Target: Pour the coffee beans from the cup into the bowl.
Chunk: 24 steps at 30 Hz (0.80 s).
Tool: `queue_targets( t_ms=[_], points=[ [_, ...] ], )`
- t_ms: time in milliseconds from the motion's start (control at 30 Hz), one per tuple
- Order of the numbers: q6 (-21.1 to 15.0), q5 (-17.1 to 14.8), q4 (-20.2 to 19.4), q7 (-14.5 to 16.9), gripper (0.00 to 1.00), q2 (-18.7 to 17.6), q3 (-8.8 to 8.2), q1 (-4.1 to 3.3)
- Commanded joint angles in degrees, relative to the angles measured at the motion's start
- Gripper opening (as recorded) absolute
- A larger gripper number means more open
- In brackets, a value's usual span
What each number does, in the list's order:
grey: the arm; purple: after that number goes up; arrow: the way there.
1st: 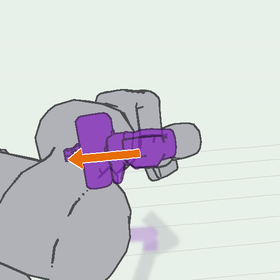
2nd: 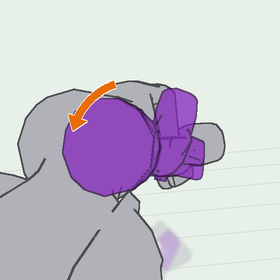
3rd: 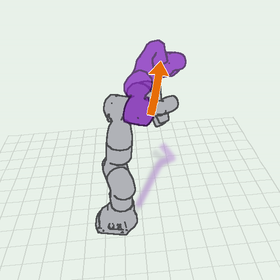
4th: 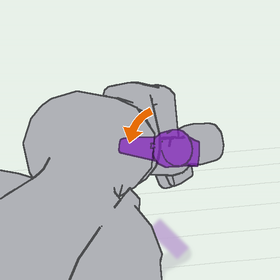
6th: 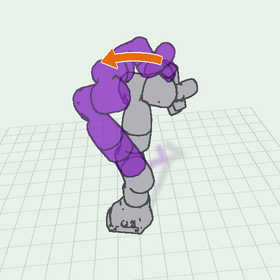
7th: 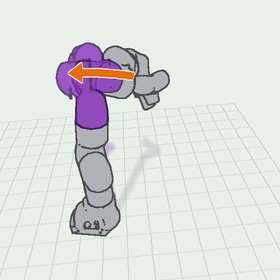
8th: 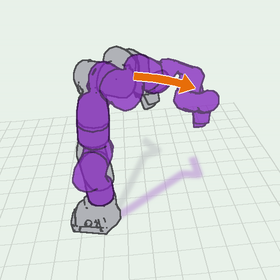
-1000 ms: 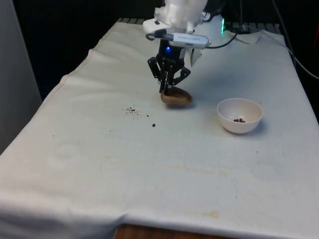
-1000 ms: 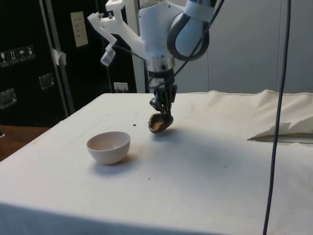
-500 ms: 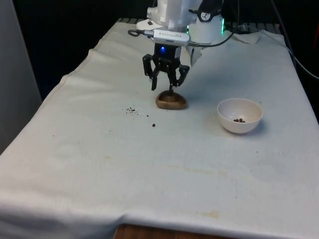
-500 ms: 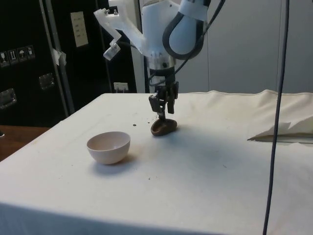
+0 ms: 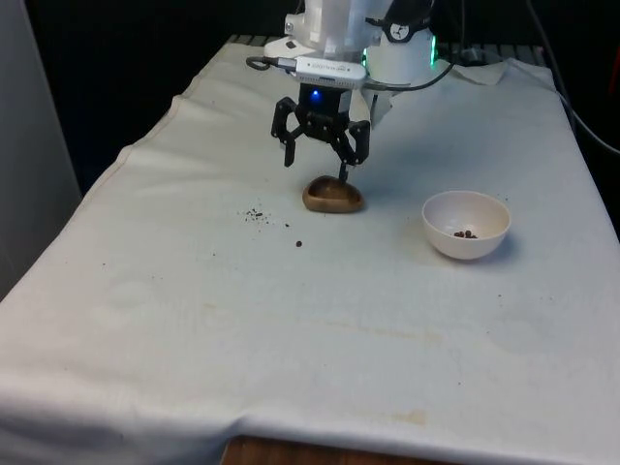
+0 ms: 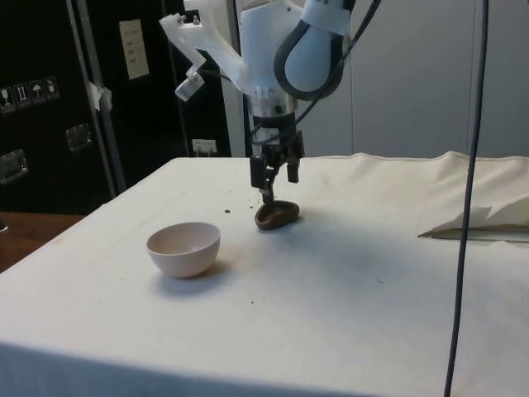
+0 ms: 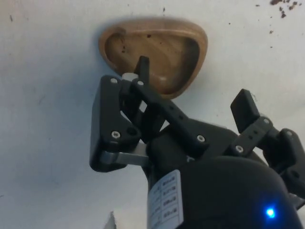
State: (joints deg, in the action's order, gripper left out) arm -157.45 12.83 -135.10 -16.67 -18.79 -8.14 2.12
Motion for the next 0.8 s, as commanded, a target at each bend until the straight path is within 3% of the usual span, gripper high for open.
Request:
queue_targets(
  t_ms=[0,67,100,367,400,767],
  points=[
    [0.11,-0.63,-0.29,0.52,1.00,0.57,0.40,0.34],
    [0.06,0.00,0.00,0.00,1.00,0.34,0.00,0.00],
    [0.63,-0.74,-0.52,0.63,1.00,1.55,0.46,0.34],
    [3.09,0.00,-0.57,0.06,1.00,4.41,0.00,-0.11],
    [3.61,-0.86,-0.86,0.86,1.00,5.27,0.52,0.11],
    [6.99,-0.97,-0.69,0.92,1.00,9.34,0.52,-0.17]
  ],
)
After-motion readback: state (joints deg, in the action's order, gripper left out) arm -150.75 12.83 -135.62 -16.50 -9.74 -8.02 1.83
